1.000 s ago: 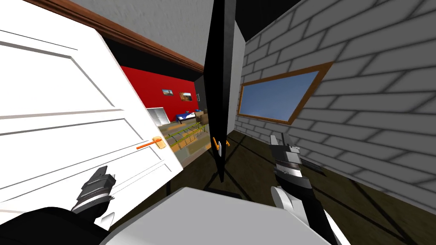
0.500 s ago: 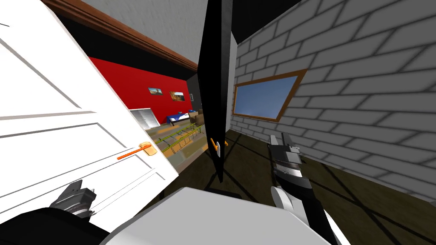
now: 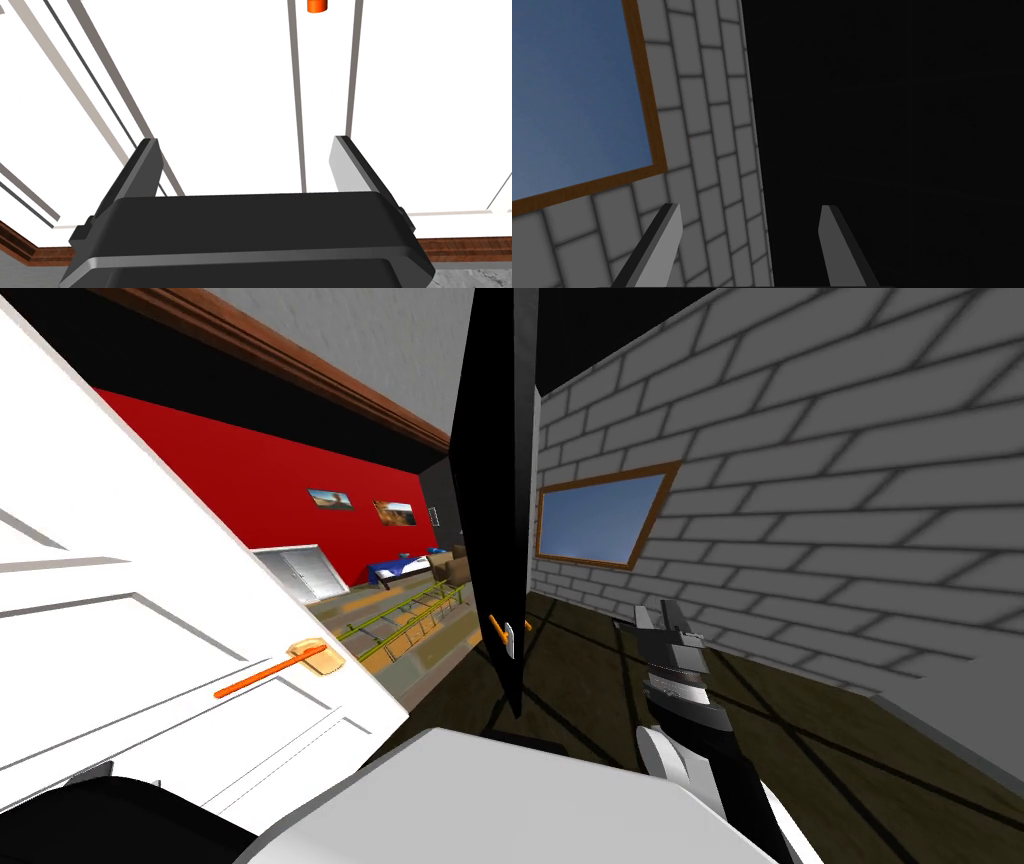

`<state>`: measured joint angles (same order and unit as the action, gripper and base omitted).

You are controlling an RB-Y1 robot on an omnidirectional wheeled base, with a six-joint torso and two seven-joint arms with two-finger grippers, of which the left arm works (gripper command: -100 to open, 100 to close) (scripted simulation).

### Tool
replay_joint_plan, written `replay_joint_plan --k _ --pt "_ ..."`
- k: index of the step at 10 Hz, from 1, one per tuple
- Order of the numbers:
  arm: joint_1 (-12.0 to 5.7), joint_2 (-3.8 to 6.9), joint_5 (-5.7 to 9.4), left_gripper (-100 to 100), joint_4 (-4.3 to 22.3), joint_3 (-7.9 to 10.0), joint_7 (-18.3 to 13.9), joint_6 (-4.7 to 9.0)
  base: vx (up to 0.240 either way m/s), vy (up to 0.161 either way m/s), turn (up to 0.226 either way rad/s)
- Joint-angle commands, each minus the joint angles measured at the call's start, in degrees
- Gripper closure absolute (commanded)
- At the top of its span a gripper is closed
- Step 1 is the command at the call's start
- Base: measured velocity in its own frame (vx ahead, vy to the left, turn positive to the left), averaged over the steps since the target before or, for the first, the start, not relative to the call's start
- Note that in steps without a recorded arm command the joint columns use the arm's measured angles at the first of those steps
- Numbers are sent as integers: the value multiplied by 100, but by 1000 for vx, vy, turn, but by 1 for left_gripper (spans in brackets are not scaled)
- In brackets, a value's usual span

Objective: Pull the door open

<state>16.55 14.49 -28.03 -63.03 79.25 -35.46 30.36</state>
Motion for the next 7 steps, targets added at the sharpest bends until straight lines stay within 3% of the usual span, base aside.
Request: replay_joint_plan --k 1,7 --pt "-53 38 -95 -100 177 196 -87 2 -8 50 -198" --pt "-140 139 -375 -100 772 849 -386 63 -7 55 -205"
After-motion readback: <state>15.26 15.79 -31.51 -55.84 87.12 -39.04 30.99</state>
